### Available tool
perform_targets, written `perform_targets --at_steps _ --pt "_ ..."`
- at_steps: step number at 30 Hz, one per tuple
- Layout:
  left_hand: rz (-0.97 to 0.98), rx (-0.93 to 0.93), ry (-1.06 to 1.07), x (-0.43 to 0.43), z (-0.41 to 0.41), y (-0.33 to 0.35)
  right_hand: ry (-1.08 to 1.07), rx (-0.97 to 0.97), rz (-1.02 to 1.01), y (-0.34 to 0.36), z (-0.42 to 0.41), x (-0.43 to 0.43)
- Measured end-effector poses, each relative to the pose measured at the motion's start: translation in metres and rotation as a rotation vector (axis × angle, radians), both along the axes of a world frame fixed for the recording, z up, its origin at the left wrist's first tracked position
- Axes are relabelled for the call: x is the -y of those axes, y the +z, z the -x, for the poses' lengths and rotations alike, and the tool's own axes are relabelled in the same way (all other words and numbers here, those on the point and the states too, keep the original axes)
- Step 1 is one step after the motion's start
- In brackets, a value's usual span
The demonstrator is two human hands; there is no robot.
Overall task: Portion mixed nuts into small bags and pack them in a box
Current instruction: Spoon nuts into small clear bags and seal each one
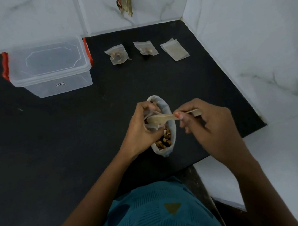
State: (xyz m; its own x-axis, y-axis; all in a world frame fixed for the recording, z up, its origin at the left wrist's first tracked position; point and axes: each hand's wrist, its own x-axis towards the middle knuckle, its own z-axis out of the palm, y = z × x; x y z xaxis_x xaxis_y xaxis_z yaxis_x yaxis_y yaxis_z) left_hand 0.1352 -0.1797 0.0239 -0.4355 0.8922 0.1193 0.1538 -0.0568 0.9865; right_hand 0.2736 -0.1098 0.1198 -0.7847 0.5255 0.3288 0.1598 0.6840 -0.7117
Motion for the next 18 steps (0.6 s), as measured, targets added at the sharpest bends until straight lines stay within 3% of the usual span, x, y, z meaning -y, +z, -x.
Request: perform_targets --at_steps 9,18 --pt "-0.017 0.014 -0.085 0.001 -0.003 0.006 0.015 0.057 -0.008 -0.011 0.009 0.005" --pt "0.053 0.126 -0.037 0.001 0.000 0.005 -0.065 -0.073 -0.164 -0.007 -0.004 0.000"
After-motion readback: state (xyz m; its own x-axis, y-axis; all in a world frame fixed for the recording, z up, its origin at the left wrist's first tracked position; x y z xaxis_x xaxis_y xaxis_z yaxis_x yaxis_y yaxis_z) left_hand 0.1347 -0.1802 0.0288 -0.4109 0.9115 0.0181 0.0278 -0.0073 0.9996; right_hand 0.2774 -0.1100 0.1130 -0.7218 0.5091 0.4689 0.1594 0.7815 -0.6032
